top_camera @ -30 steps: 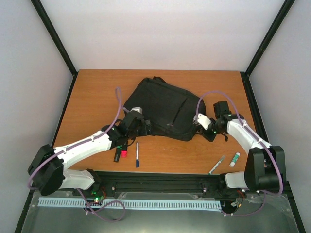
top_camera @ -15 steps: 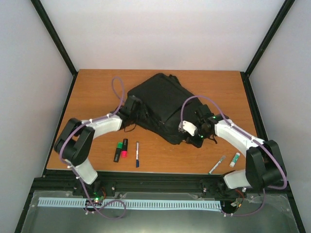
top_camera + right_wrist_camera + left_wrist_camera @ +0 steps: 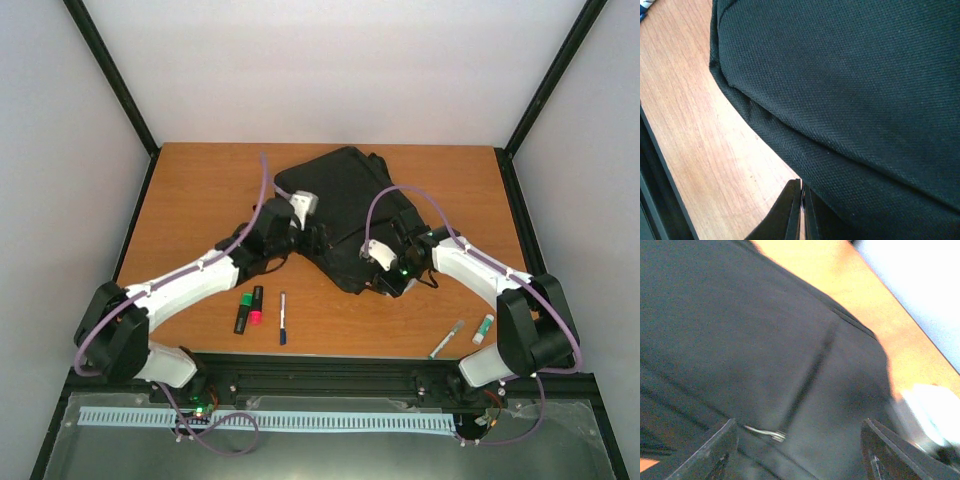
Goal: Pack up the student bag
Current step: Zip the student bag at the center of the board.
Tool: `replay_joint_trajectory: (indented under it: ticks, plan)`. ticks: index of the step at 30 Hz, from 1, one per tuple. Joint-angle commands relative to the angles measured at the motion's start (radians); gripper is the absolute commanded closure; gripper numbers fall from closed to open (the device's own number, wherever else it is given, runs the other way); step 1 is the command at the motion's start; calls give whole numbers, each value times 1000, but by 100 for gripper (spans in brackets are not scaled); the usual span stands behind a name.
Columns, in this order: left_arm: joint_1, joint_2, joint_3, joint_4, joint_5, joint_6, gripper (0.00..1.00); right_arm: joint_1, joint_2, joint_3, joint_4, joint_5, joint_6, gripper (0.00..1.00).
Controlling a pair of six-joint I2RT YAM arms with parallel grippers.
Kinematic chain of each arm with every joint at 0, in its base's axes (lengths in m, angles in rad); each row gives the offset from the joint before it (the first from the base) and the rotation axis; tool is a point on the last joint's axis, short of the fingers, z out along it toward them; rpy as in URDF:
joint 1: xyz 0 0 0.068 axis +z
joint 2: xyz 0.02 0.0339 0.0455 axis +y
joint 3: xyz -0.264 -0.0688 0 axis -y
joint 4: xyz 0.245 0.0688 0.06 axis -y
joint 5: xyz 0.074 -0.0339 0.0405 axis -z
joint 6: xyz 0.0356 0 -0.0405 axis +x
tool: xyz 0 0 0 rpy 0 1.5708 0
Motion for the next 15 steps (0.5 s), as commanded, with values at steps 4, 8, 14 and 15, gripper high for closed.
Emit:
replay_joint_trajectory:
  ticks: [4, 8, 14, 15]
  plan:
    - [-118, -38, -60, -32, 217, 322, 33, 6, -13, 21, -3, -17, 43, 97]
    - [-162, -27, -78, 16, 275, 381, 38, 6, -10, 19, -4, -28, 48, 97]
    - [-269, 46, -81, 66, 217, 442, 40, 4, -7, 16, -3, -32, 52, 97]
    - [-290, 53, -82, 78, 184, 448, 39, 4, -8, 15, -3, -32, 52, 97]
